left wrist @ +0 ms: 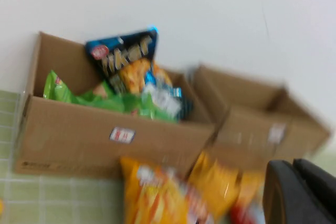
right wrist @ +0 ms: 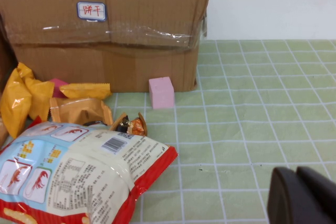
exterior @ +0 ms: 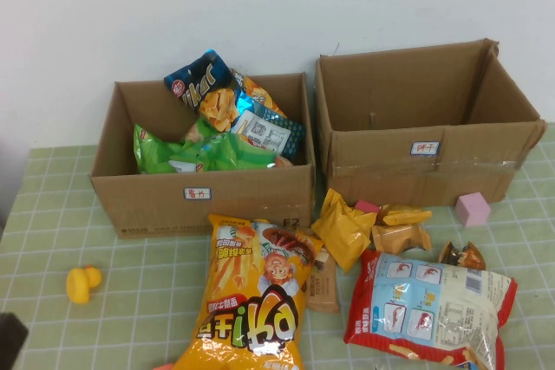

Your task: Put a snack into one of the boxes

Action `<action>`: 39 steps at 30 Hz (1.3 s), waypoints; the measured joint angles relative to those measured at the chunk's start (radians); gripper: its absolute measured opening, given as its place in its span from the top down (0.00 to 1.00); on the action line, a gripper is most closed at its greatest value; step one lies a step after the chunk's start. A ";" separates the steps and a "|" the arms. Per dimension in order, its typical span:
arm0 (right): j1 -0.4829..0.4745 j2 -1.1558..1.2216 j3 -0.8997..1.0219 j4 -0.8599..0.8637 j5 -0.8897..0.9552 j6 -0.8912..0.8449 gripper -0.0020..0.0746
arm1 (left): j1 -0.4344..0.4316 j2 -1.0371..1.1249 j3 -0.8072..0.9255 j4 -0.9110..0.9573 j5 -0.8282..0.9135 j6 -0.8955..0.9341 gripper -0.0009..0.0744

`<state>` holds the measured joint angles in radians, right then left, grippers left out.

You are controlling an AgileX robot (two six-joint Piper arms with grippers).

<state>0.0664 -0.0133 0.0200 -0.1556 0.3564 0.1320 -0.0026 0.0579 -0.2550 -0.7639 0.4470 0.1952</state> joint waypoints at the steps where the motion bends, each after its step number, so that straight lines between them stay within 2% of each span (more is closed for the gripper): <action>1: 0.000 0.000 0.000 0.000 0.000 0.000 0.98 | 0.000 0.039 -0.037 0.027 0.042 0.029 0.99; 6: 0.000 0.000 0.000 0.000 0.000 0.000 0.98 | -0.010 0.268 -0.239 0.159 0.335 0.143 0.99; 11: 0.000 0.000 0.000 0.000 0.000 0.000 0.98 | -0.075 0.489 -0.351 0.214 0.491 0.242 0.99; 16: 0.000 0.000 0.000 0.000 0.000 0.000 0.98 | -0.202 0.691 -0.448 0.337 0.527 0.264 0.99; 23: 0.000 0.000 0.000 0.000 0.000 0.000 0.98 | -0.417 1.019 -0.612 0.638 0.566 0.135 0.99; 32: 0.000 0.000 0.000 0.000 0.000 0.000 0.98 | -0.586 1.348 -0.824 0.693 0.560 0.111 0.99; 39: 0.000 0.000 0.000 0.000 0.000 0.000 0.98 | -0.666 1.575 -1.031 0.700 0.556 0.107 0.99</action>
<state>0.0664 -0.0133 0.0200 -0.1556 0.3564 0.1320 -0.6687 1.6326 -1.2860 -0.0637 1.0030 0.3021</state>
